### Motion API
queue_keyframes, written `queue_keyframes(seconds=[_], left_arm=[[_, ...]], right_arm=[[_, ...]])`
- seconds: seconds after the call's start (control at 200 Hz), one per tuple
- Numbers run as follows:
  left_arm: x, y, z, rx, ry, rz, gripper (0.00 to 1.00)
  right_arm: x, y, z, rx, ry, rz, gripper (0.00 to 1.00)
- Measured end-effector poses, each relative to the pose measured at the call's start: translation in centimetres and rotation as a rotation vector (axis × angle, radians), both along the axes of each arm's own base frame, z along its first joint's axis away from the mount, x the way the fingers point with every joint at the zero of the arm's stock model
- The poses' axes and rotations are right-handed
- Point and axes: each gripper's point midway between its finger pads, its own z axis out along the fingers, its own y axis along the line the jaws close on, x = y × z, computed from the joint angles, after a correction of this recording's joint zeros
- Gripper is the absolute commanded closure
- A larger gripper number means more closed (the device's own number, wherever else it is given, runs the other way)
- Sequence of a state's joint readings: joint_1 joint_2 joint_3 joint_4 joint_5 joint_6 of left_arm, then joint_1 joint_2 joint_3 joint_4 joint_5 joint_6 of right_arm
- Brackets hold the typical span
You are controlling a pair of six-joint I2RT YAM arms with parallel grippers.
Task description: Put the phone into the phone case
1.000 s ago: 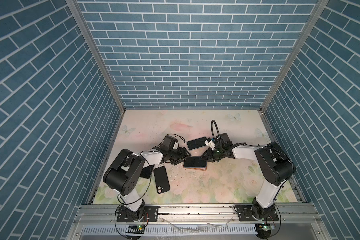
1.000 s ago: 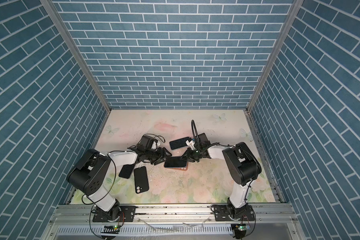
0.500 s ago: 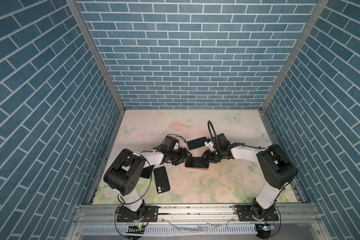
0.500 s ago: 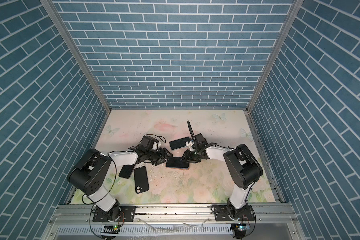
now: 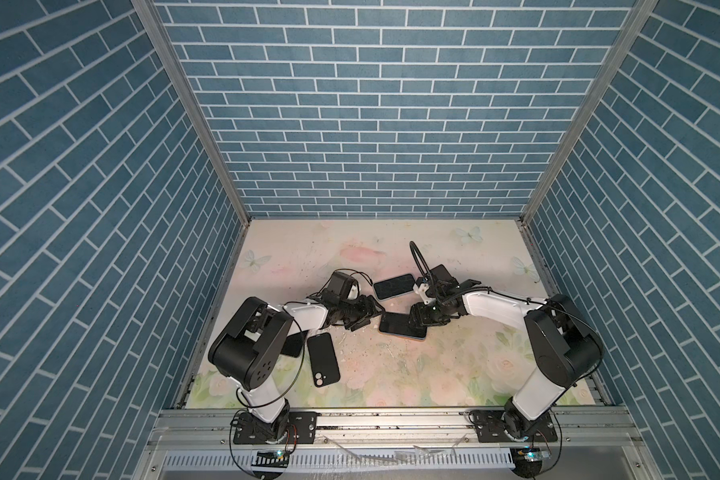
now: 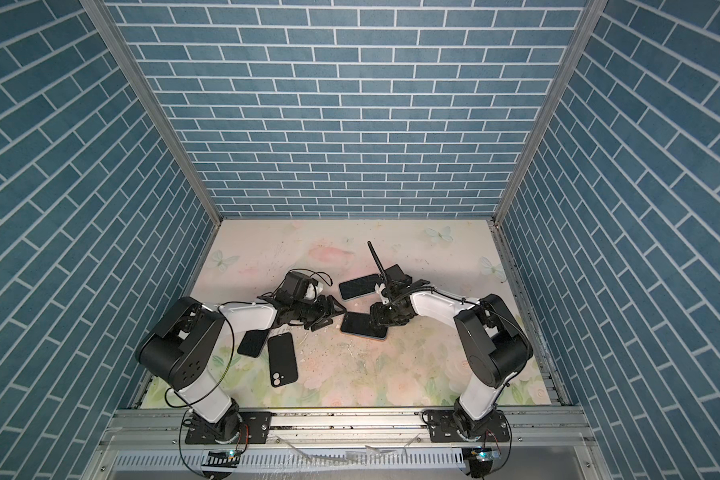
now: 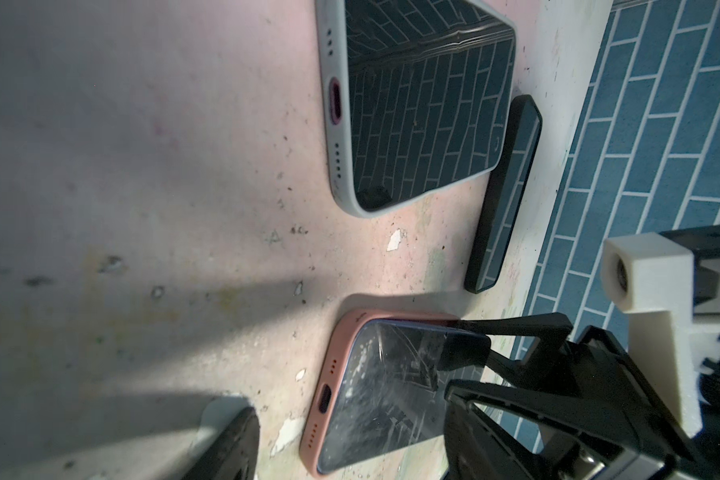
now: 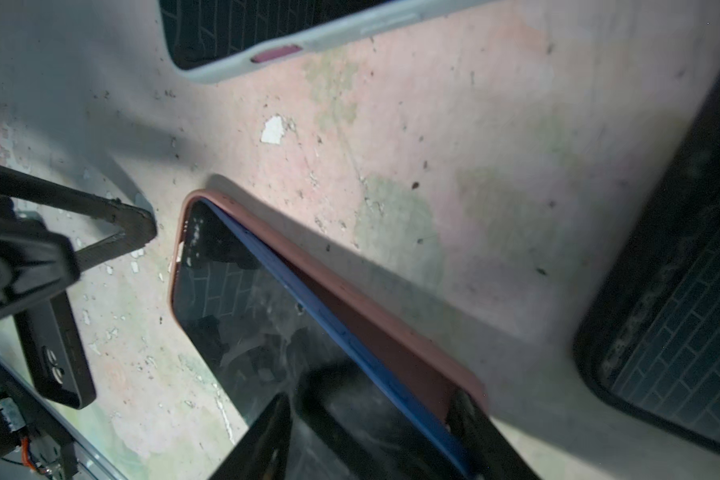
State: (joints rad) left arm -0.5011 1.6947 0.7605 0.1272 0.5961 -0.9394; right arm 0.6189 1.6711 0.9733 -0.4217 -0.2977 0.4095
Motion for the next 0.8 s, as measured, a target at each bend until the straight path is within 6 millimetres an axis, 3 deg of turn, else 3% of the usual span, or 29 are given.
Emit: queue_keyframes(seconds=[0.34, 0.61, 0.8], left_arm=[[-0.7, -0.6, -0.1, 0.05, -0.017, -0.054, 0.26], [-0.8, -1.3, -0.1, 0.062, -0.024, -0.087, 0.26], [-0.7, -2.1, -0.1, 0.053, -0.031, -0.103, 0.27]], right_arm=[[0.6, -1.5, 3.8, -0.027, -0.128, -0.036, 0.4], [-1.7, -2.2, 0.1, -0.082, -0.042, -0.013, 0.42], [-2.4, -1.0, -1.1, -0.08, -0.027, 0.024, 0.42]])
